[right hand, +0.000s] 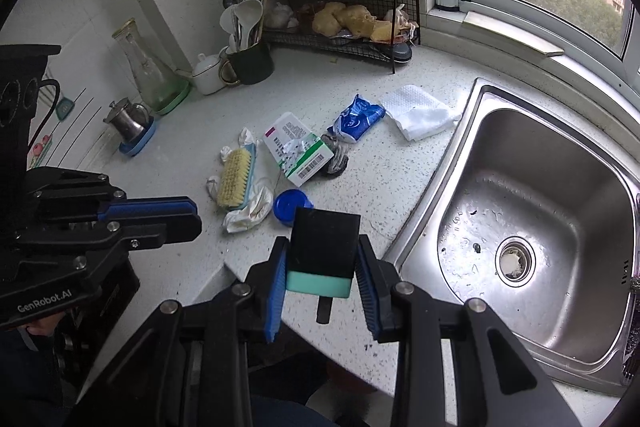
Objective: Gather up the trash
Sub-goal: 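Lift the sponge and brush and carry them down toward the red bucket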
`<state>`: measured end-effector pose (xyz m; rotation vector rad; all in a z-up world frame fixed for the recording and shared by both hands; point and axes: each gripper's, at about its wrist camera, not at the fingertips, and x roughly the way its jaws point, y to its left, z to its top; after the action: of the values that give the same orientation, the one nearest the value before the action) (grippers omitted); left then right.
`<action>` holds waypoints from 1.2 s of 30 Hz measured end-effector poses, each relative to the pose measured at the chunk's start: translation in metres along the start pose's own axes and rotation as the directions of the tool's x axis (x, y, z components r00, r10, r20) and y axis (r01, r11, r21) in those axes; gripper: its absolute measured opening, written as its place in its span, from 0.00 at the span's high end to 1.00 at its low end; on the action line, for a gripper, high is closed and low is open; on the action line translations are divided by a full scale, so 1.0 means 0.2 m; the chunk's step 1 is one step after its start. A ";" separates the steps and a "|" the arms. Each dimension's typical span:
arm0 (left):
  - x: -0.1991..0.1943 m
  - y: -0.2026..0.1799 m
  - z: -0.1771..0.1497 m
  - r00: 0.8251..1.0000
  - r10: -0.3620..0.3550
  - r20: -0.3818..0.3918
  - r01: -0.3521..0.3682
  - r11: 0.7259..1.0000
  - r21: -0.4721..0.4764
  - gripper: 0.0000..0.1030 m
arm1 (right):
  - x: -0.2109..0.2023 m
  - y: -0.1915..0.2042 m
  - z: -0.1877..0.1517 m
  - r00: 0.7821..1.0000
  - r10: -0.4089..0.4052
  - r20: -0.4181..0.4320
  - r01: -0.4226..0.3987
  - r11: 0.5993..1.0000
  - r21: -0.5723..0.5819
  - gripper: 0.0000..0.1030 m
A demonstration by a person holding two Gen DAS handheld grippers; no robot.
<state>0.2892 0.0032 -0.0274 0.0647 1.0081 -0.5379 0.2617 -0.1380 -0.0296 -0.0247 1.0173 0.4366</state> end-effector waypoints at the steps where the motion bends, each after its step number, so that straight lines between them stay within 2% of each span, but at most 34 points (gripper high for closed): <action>1: -0.01 -0.04 -0.03 1.000 0.011 0.003 -0.011 1.000 -0.007 0.96 | -0.03 0.00 -0.04 1.000 0.004 -0.001 -0.004 1.000 -0.010 0.71; 9: -0.03 -0.38 -0.29 0.998 0.064 -0.011 -0.064 0.997 -0.048 0.96 | -0.21 0.00 -0.37 0.999 0.037 -0.024 -0.038 0.998 -0.058 0.71; 14: -0.01 -0.53 -0.44 0.998 0.055 -0.014 -0.056 0.995 -0.078 0.96 | -0.29 0.01 -0.56 0.998 0.048 -0.052 -0.051 0.997 -0.061 0.71; 20: 0.11 -0.61 -0.63 0.992 0.078 -0.097 -0.085 0.994 -0.075 0.96 | -0.27 0.02 -0.68 0.995 0.057 -0.079 -0.062 0.996 -0.067 0.71; 24: 0.24 -0.59 -0.76 0.982 0.063 -0.176 -0.082 0.991 -0.103 0.96 | -0.16 0.00 -0.79 0.990 0.054 -0.133 -0.062 0.996 -0.057 0.71; 28: 0.43 -0.55 -0.91 0.965 0.054 -0.256 -0.089 0.988 -0.128 0.96 | 0.03 -0.03 -0.92 0.977 0.063 -0.203 -0.070 0.997 -0.029 0.71; 32: 0.68 -0.48 -1.08 0.955 0.028 -0.296 -0.078 0.984 -0.158 0.96 | 0.27 -0.09 -1.06 0.965 0.049 -0.256 -0.053 0.999 -0.006 0.71; 36: 1.03 -0.40 -1.27 0.928 0.025 -0.371 -0.096 0.980 -0.173 0.96 | 0.58 -0.16 -1.21 0.949 0.047 -0.310 -0.044 0.999 0.017 0.71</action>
<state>0.1383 -0.0725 -0.3179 0.0279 1.4163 -0.3769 0.1279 -0.1805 -0.2599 -0.0630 1.3330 0.4799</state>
